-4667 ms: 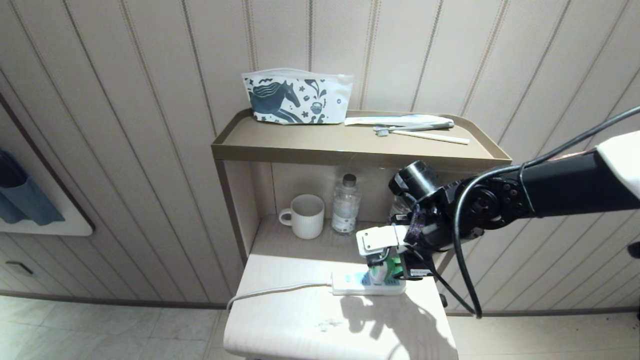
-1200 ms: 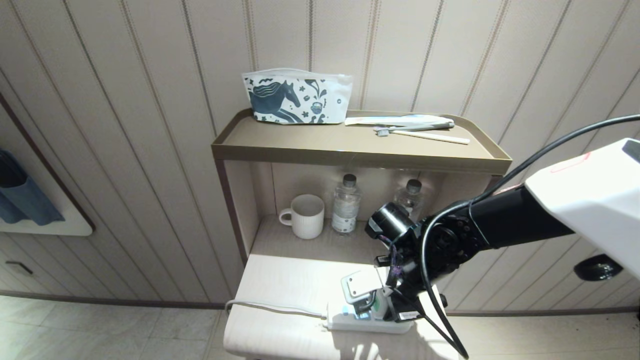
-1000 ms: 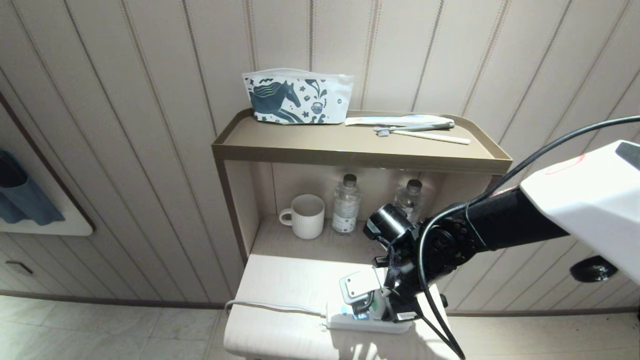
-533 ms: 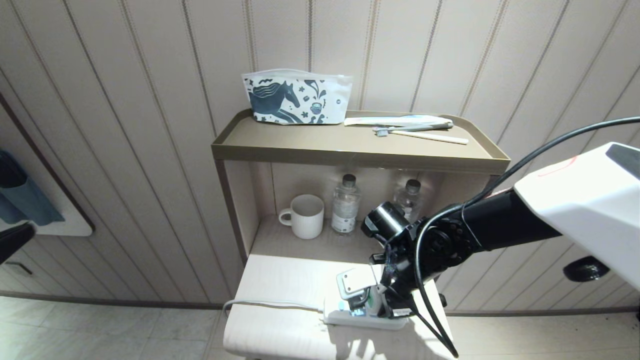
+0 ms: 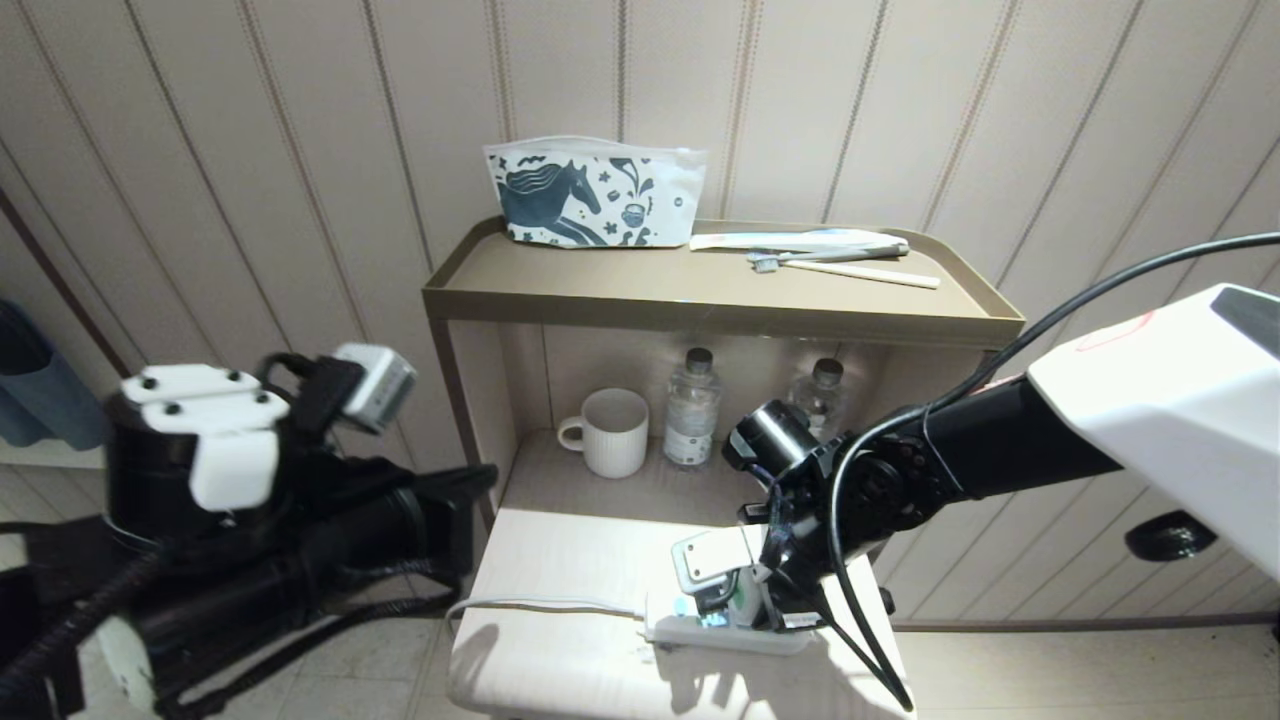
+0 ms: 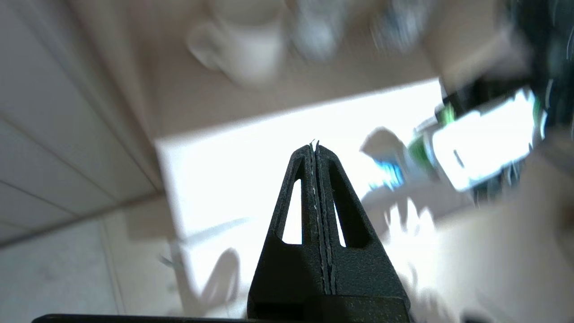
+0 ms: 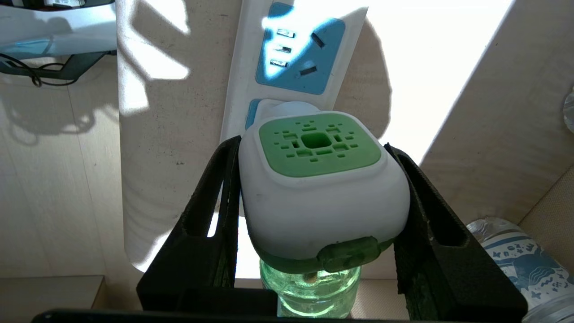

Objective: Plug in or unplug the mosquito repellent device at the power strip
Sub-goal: Hold the socket with your left hand and unplug it with your right hand

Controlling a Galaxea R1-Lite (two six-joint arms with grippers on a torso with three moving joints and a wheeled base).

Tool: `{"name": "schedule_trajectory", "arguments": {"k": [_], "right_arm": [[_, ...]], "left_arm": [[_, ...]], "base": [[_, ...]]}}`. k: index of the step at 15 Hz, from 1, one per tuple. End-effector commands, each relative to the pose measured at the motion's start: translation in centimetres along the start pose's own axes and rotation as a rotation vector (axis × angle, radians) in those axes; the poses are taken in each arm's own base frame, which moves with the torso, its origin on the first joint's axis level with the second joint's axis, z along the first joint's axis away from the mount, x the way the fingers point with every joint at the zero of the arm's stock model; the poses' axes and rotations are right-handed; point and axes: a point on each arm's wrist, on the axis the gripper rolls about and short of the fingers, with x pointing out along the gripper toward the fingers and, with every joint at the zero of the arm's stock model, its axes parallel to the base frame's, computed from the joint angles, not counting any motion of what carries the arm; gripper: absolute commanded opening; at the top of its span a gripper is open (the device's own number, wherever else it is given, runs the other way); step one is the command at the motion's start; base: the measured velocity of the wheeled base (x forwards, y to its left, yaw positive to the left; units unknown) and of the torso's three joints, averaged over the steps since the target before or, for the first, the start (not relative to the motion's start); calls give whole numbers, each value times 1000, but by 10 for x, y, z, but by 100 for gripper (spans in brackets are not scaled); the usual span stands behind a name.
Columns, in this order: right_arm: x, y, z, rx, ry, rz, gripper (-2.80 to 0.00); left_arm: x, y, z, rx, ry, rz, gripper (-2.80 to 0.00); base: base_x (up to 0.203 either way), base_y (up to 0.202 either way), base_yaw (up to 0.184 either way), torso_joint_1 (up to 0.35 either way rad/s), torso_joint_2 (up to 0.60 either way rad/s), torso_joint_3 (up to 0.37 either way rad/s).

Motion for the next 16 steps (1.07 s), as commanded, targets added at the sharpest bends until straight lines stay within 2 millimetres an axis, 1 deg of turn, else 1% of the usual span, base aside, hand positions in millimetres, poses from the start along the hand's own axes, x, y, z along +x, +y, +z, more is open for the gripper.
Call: {"name": "schedule_trajectory", "arguments": {"k": [1, 2, 3, 4, 6, 7, 9, 11, 13, 14, 16], "right_arm": [[1, 0, 0, -6, 3, 4, -280], [1, 0, 0, -6, 3, 4, -280], [1, -2, -6, 8, 12, 1, -280], [1, -4, -10, 19, 19, -1, -280], [4, -4, -10, 20, 20, 4, -280], [4, -4, -10, 20, 20, 4, -280], [3, -6, -9, 20, 16, -5, -280], [4, -7, -11, 24, 17, -4, -280], [4, -7, -12, 26, 19, -3, -280], [4, -7, -12, 26, 18, -4, -280], [3, -8, -14, 31, 20, -5, -280]], "left_arm": [[26, -16, -42, 42, 161, -36, -280], [27, -18, -45, 40, 164, -43, -280], [28, -20, -50, 45, 160, -54, -280], [35, -23, -61, 54, 165, -66, -280], [58, -32, -98, 86, 208, -78, -280], [64, -37, -111, 97, 198, -89, -280], [73, -47, -136, 127, 188, -83, -280], [75, -70, -160, 192, 171, -72, -280], [79, -80, -161, 199, 136, -61, -280], [88, -86, -160, 192, 108, -49, -280], [98, -91, -163, 183, 50, 32, -280]], "base": [[0, 0, 0, 0, 0, 0], [0, 0, 0, 0, 0, 0], [0, 0, 0, 0, 0, 0], [0, 0, 0, 0, 0, 0], [0, 0, 0, 0, 0, 0], [0, 0, 0, 0, 0, 0], [0, 0, 0, 0, 0, 0], [0, 0, 0, 0, 0, 0], [0, 0, 0, 0, 0, 0], [0, 0, 0, 0, 0, 0], [0, 0, 0, 0, 0, 0]]}}
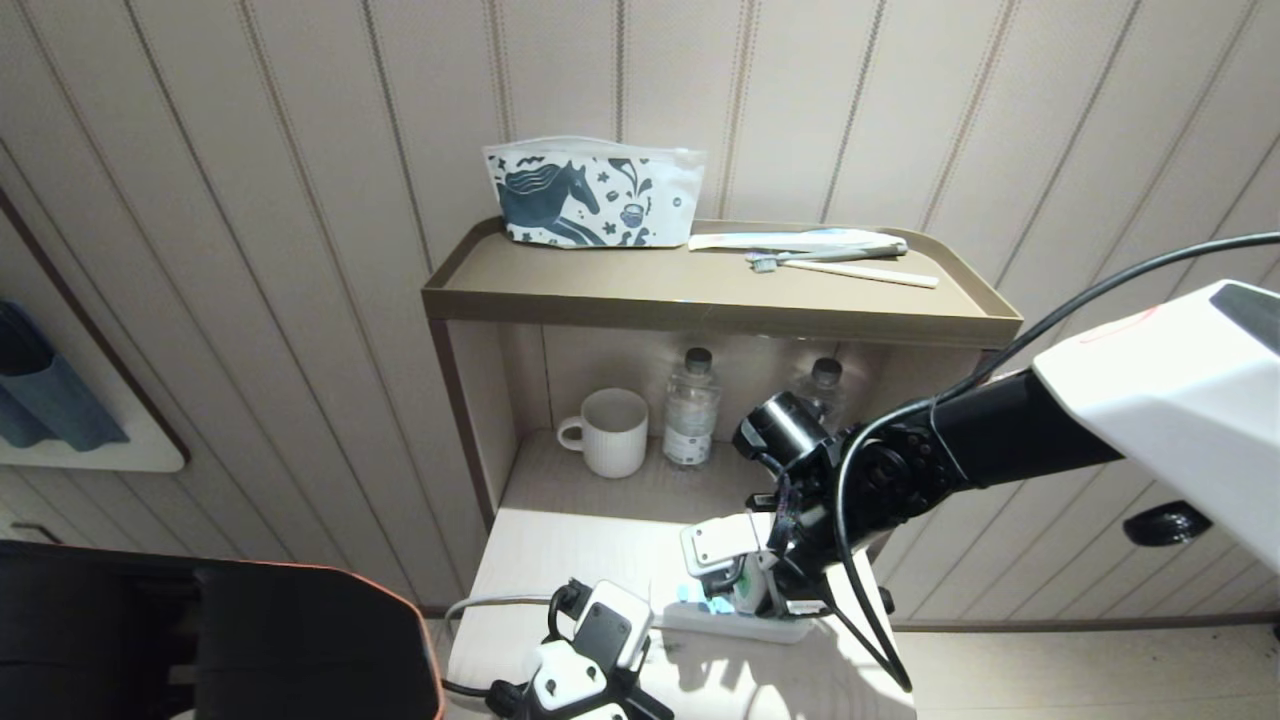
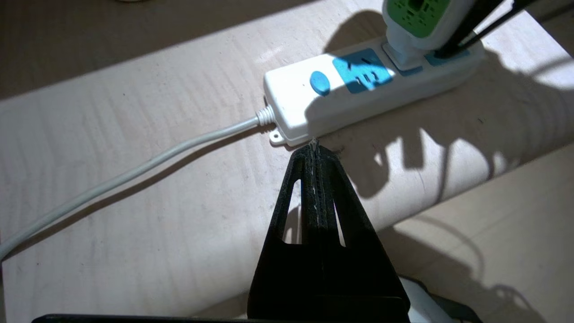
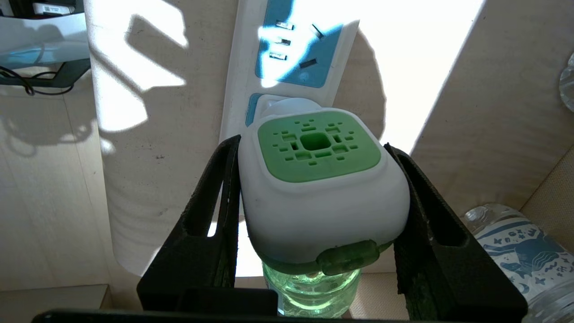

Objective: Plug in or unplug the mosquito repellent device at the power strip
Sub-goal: Hold the socket with your left hand and unplug it with your right hand

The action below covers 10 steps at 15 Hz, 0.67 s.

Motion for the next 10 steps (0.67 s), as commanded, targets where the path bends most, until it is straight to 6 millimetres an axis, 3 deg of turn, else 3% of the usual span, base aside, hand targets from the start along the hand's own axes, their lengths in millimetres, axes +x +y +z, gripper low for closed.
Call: {"name": "schedule_trajectory", "arguments": {"k": [1, 4, 7, 10], "right_arm": [[1, 0, -2, -1, 5, 3, -280], [1, 0, -2, -1, 6, 4, -280], [2, 1, -2, -1, 7, 9, -280], [2, 1, -2, -1, 7, 9, -280]], "left_arm": [[13, -5, -11, 3, -9, 42, -280], [17, -7, -11, -3, -33, 64, -280], [47, -21, -19, -6, -67, 117, -280], [50, -22, -20, -6, -73, 127, -280]], "base": [[0, 0, 0, 0, 0, 0], [0, 0, 0, 0, 0, 0], [0, 0, 0, 0, 0, 0], [0, 0, 0, 0, 0, 0]]}}
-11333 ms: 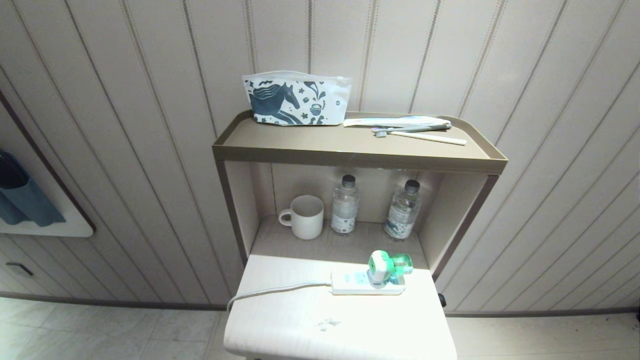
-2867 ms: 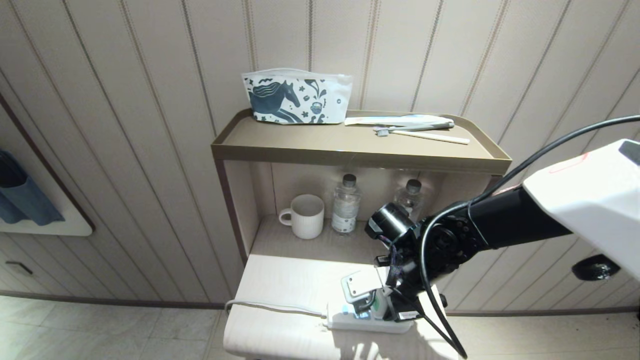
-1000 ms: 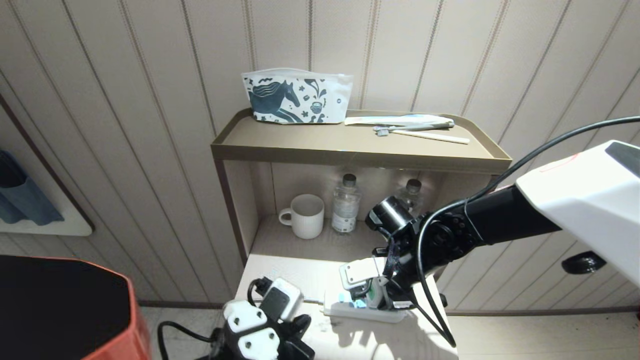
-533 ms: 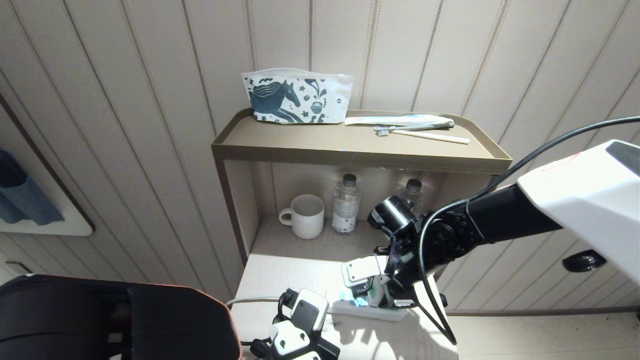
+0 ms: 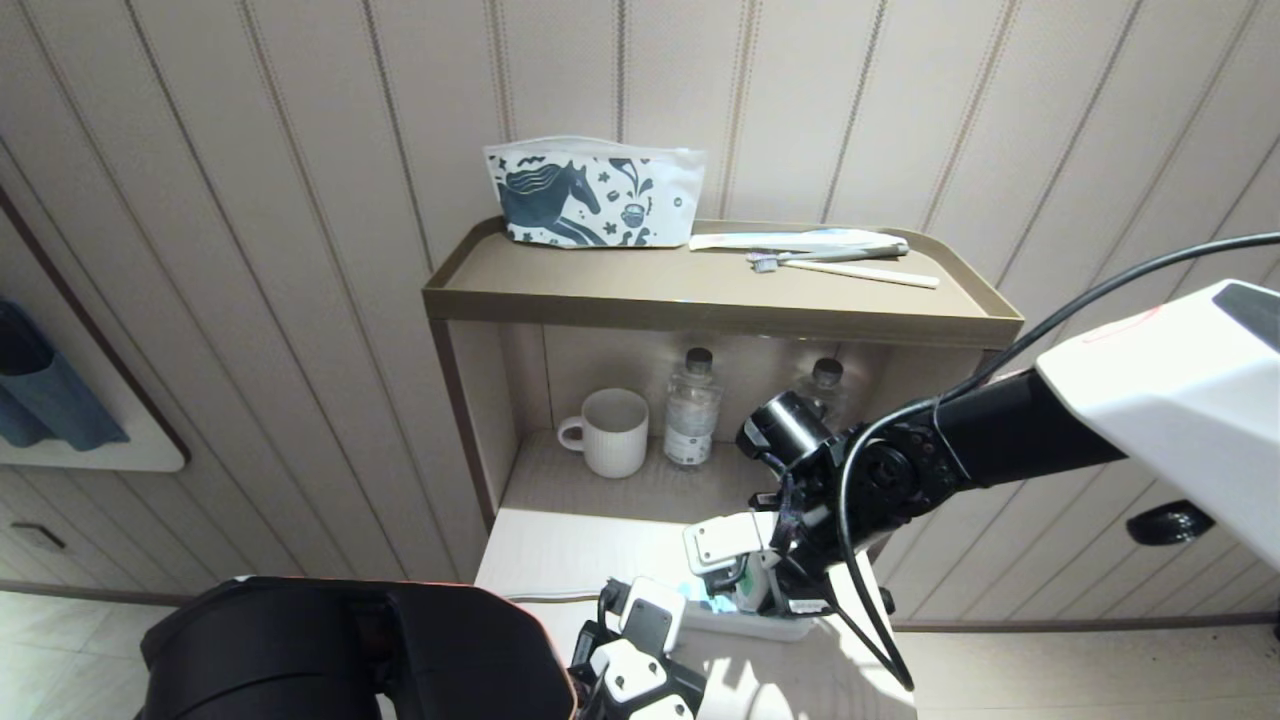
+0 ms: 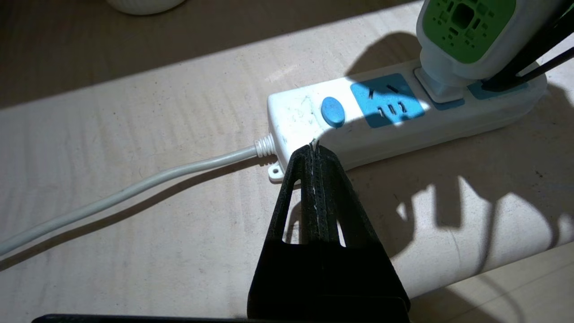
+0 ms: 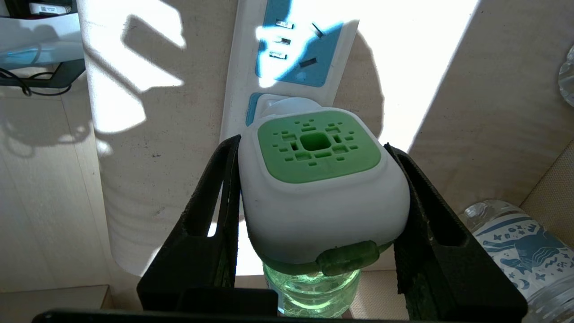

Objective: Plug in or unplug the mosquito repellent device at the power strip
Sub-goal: Hold the socket with your left hand and unplug it with your right hand

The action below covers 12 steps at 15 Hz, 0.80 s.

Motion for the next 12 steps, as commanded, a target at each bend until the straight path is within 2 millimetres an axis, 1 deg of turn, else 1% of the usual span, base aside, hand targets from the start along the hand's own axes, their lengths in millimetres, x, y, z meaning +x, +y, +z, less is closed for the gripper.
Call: {"name": "schedule_trajectory", "arguments": {"k": [1, 2, 4, 5, 9, 11, 12], "right_arm": [[1, 1, 0, -7, 1, 5, -280], [0, 0, 1, -7, -2, 1, -280], [1, -1, 1, -7, -3, 0, -280], [1, -1, 1, -7, -3, 0, -280], [3, -1, 2, -6, -3, 1, -280], [6, -2, 2, -4, -1, 4, -280], [6, -2, 2, -5, -2, 4, -280]], "left_arm": [[2, -1, -4, 0, 1, 4, -280], [6, -3, -5, 5, 2, 9, -280], [24, -14, 0, -17, -37, 21, -280], [27, -14, -1, -13, -34, 31, -280], [28, -14, -1, -9, -31, 32, -280], [38, -23, 12, -23, -63, 29, -280], [39, -24, 12, -17, -60, 31, -280]], "base": [[0, 0, 0, 0, 0, 0], [0, 0, 0, 0, 0, 0], [0, 0, 0, 0, 0, 0], [0, 0, 0, 0, 0, 0], [0, 0, 0, 0, 0, 0], [0, 0, 0, 0, 0, 0], [0, 0, 0, 0, 0, 0]]}}
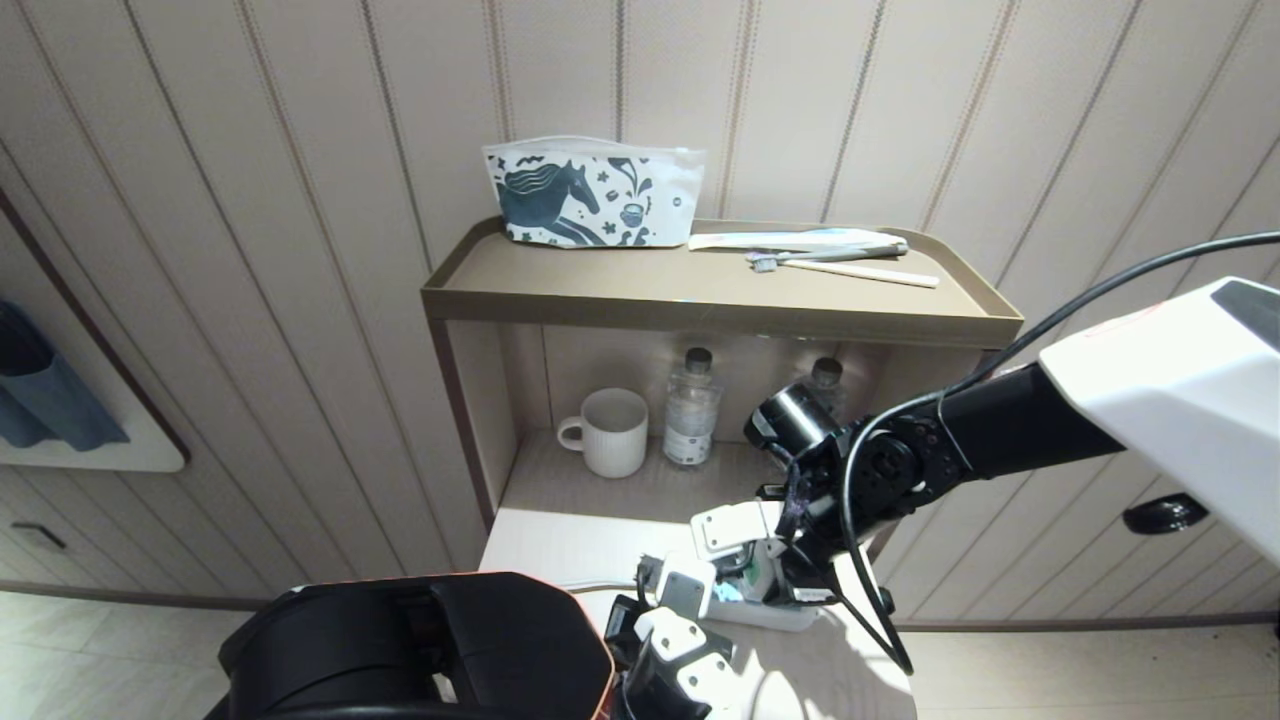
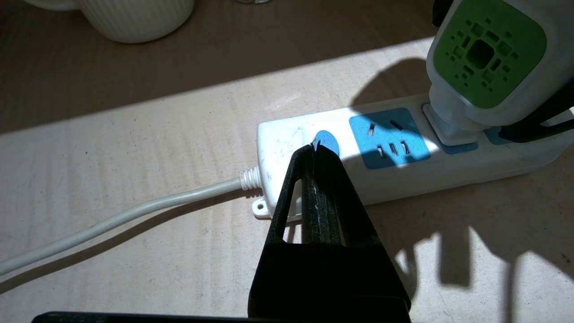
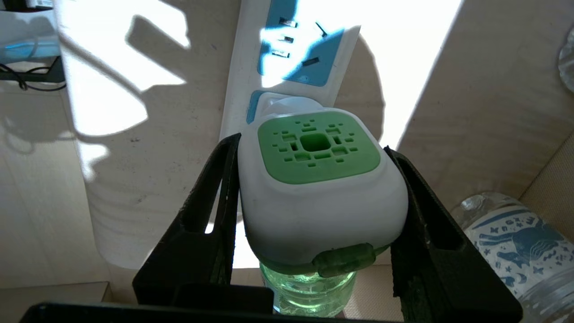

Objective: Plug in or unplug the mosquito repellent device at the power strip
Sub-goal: Hold the socket with your left hand and unplug it with your right hand

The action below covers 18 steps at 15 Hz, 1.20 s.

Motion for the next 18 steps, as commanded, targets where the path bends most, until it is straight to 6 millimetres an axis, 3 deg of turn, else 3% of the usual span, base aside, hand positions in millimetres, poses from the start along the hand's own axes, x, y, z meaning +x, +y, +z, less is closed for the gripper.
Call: {"name": "schedule_trajectory", "arguments": {"k": [1, 9, 12, 16, 18], "right_arm": [[3, 1, 1, -10, 2, 9, -280], [3, 1, 1, -10, 3, 8, -280], [3, 1, 1, -9, 2, 7, -280], [2, 0, 1, -9, 1, 4, -280], [2, -1, 1, -7, 0, 1, -280]], "left_arm": [[2, -2, 0, -4, -10, 0, -280], [2, -2, 0, -4, -11, 1, -280], [-24, 18, 0, 3, -55, 58, -280], [-47, 32, 48, -66, -178, 98, -280], [-51, 35, 55, -69, -191, 110, -280]], "base": [[0, 0, 0, 0, 0, 0], [0, 0, 0, 0, 0, 0], [0, 0, 0, 0, 0, 0], [0, 0, 0, 0, 0, 0], [0, 0, 0, 0, 0, 0]]}}
